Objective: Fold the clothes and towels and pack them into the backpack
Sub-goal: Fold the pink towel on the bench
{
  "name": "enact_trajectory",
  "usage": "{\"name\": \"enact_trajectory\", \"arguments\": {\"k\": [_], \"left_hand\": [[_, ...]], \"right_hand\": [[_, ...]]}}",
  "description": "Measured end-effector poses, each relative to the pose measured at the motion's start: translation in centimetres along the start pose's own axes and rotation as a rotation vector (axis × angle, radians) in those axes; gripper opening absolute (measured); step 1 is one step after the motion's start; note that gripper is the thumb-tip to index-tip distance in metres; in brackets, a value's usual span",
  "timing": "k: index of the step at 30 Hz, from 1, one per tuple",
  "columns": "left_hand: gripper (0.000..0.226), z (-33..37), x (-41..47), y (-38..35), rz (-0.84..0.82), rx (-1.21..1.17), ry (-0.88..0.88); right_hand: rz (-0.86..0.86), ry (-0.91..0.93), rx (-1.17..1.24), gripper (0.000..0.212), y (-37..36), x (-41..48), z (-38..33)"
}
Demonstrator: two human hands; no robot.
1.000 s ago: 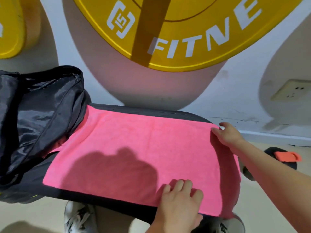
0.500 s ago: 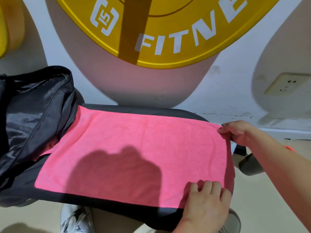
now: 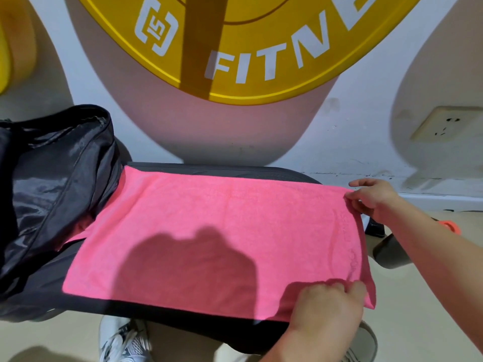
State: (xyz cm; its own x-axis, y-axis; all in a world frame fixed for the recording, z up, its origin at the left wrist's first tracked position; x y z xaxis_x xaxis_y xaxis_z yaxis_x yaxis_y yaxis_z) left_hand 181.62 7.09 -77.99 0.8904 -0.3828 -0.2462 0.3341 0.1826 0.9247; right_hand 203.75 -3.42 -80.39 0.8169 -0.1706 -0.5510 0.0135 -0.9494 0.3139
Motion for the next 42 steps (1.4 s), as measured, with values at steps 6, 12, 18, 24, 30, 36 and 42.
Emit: {"name": "enact_trajectory", "arguments": {"k": [6,12,18,24,30,36,42], "left_hand": [[0.048,2.3,-0.9,1.4,-0.039,-0.351,-0.170],[0.054,1.9,-0.5,2.0,0.098,-0.577,-0.098],[0.031,2.7,0.0,1.8,0.209,-0.703,-0.026],[0.038,1.0,-0.1,0.8,0.251,-1.065,0.232],[0.042,3.0,-0.5,1.2,0.218,-1.156,0.208],[0.026,2.4,-2.6,4.7,0.334,-1.135,0.171],[0.034,-2.9,-7.2,9.7,0.472,-1.074,0.238]], "right_hand": [[0.028,0.034,0.008,0.035,0.5,0.1,0.9],[0.038,0.072,-0.249,0.036,2.0,1.0,1.8],[0.256,0.234,-0.533,0.029,3.6,0.5,0.7],[0.305,0.274,-0.657,0.037,4.4,0.3,0.2],[0.241,0.286,-0.799,0.035,5.6,-1.5,-0.9],[0.188,0.220,-0.688,0.014,6.5,-3.9,-4.5],[-0.136,0.297,-0.624,0.033,1.5,-8.3,-11.9]]}}
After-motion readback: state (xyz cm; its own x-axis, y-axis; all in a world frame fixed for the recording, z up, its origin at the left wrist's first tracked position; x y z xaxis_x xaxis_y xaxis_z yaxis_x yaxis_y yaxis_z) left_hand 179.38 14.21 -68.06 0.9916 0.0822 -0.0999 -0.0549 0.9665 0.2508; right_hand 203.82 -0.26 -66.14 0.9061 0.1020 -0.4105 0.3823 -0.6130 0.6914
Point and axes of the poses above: each hand's wrist, its own x-axis towards the middle knuckle, its own y-axis out of the back of the hand, z = x × y, the point moved 5 cm from there along x, towards the middle knuckle, and after that the axes turned 4 degrees about -x, right-handed, at the moved point
